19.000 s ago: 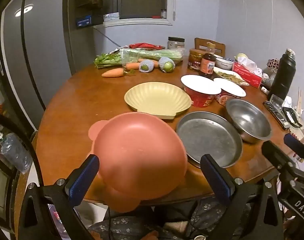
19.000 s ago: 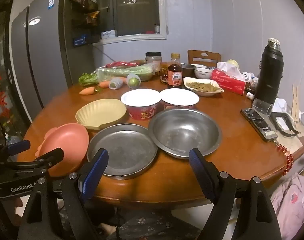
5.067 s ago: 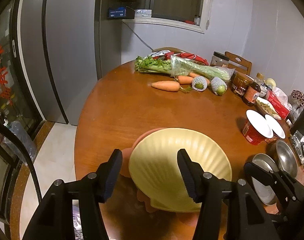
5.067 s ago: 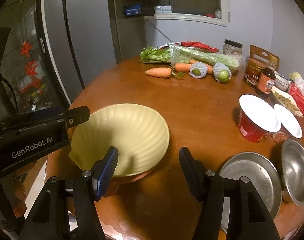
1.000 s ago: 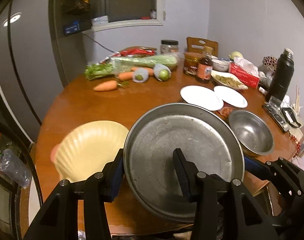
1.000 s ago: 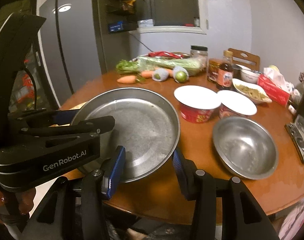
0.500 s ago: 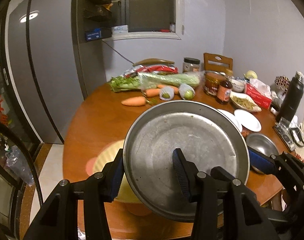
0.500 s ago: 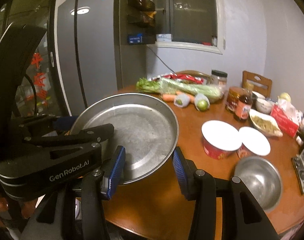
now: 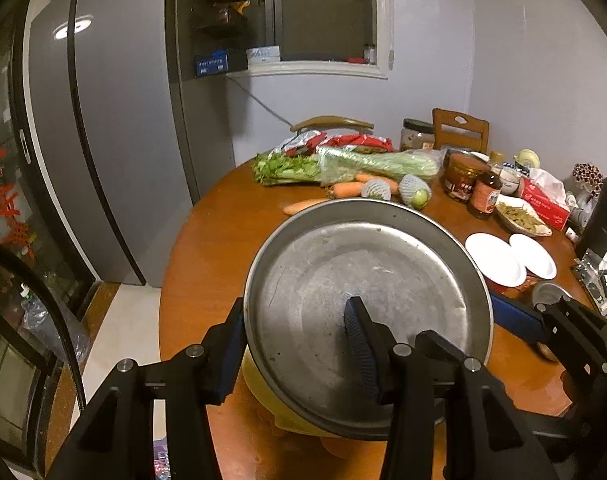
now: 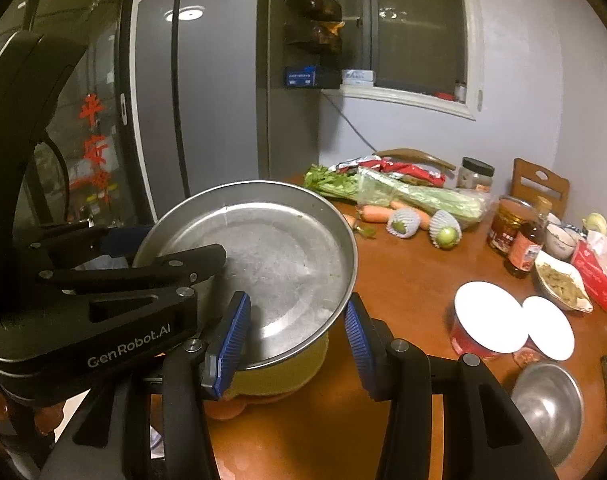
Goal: Organize plates and bowls
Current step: 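Lift the grey metal plate with the left gripper over the yellow plate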
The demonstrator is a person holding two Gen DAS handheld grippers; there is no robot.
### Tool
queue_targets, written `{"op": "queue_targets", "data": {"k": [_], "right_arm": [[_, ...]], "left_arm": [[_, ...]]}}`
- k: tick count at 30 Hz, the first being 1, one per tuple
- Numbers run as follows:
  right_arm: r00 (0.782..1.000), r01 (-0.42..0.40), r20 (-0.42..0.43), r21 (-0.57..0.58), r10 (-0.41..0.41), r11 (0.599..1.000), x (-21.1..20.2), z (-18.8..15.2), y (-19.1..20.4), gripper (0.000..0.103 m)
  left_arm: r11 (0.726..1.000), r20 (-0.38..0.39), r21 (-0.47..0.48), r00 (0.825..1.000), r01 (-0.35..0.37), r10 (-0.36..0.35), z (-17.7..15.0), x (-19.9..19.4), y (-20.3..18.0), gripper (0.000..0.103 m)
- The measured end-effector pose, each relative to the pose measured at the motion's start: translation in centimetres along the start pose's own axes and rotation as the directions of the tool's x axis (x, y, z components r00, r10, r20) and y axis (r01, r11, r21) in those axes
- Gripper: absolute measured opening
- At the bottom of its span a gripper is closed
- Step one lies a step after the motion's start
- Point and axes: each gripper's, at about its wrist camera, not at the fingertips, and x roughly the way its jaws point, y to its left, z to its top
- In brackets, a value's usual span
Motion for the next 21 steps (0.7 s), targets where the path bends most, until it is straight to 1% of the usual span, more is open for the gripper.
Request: {"op": "queue_targets", "data": {"k": [4,12,21], "right_arm": [[0.999,-0.005,-0.039,0.003,0.005,1.000,2.2,-0.4,0.0,0.050],[0.993,-0.019,-0.113,0.006,0.020,1.000,5.7,-2.3,0.2,0.050],[0.990,-0.014,-0.139,-0.007,0.013,1.000,7.4,-3.4,0.5,0.050]], "left_arm": [[1.000,-0.038,-0.012,0.999,0.001,-0.001,-0.8,2.1,0.6,0.048],[1.000,-0.105,-0.028,0.994,0.006,-0.009,-2.7,5.4,1.5,0.048],[0.999,-0.140,-0.046,0.990,0.011,-0.017,-3.6,7.1,2.0,0.048]]}}
